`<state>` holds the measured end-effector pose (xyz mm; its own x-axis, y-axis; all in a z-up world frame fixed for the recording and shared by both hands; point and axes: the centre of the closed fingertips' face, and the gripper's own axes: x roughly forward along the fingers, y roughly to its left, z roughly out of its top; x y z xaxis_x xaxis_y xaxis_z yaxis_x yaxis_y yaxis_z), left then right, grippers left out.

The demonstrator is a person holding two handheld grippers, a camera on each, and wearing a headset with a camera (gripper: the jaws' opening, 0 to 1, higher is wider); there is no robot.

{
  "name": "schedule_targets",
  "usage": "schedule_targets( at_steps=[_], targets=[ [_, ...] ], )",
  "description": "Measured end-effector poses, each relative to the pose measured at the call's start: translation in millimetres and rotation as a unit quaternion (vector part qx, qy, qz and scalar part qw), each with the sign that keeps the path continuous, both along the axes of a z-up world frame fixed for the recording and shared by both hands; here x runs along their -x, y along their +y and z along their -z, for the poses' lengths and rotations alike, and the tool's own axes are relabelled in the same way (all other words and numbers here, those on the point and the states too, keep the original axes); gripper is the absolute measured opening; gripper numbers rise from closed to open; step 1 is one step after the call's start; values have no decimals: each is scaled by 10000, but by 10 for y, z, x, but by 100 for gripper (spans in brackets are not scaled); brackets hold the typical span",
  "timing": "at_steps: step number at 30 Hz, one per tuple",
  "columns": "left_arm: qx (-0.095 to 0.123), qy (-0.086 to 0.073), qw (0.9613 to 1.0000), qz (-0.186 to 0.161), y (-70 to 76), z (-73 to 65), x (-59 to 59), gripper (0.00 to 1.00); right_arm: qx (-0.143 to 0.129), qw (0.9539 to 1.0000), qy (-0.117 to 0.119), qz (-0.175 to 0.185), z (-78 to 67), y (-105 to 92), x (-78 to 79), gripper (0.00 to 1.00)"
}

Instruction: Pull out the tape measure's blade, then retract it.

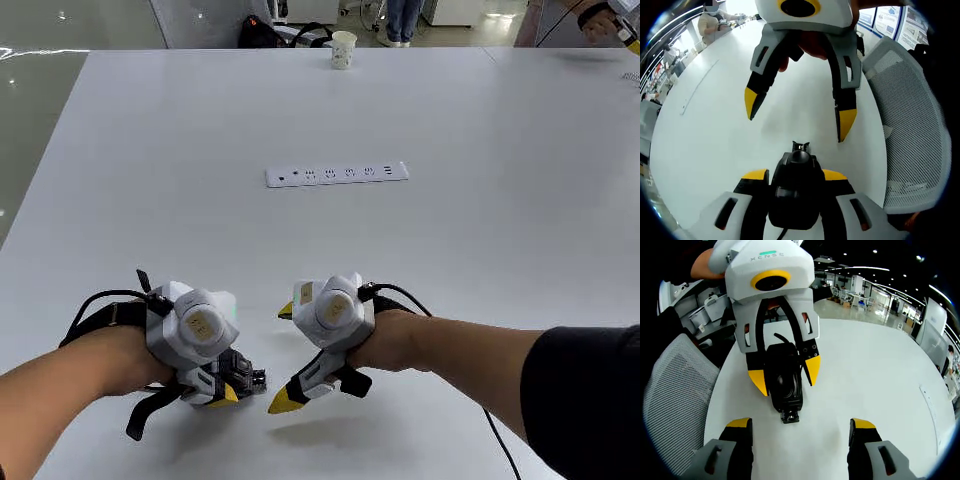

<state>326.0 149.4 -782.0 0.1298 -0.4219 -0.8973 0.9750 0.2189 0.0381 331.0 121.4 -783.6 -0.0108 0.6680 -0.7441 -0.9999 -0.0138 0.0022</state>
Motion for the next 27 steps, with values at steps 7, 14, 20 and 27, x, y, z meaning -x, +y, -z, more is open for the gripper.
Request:
schedule_targets(
  at_steps=[7,14,20,27],
  targets=[
    [-88,11,10000,-31,0,2,9,35,107,9997,-6,-222,58,52,83,64],
    [-75,-20,10000,-56,5,2,5,35,303,9977,-95,-593,144,48,117,40],
    [-50,-19,9999,-93,5,4,-2,35,366,9976,-26,-592,160,82,73,30],
    [-20,30,9999,-114,7,7,-9,35,378,9969,-24,-693,165,111,113,21]
  ],
)
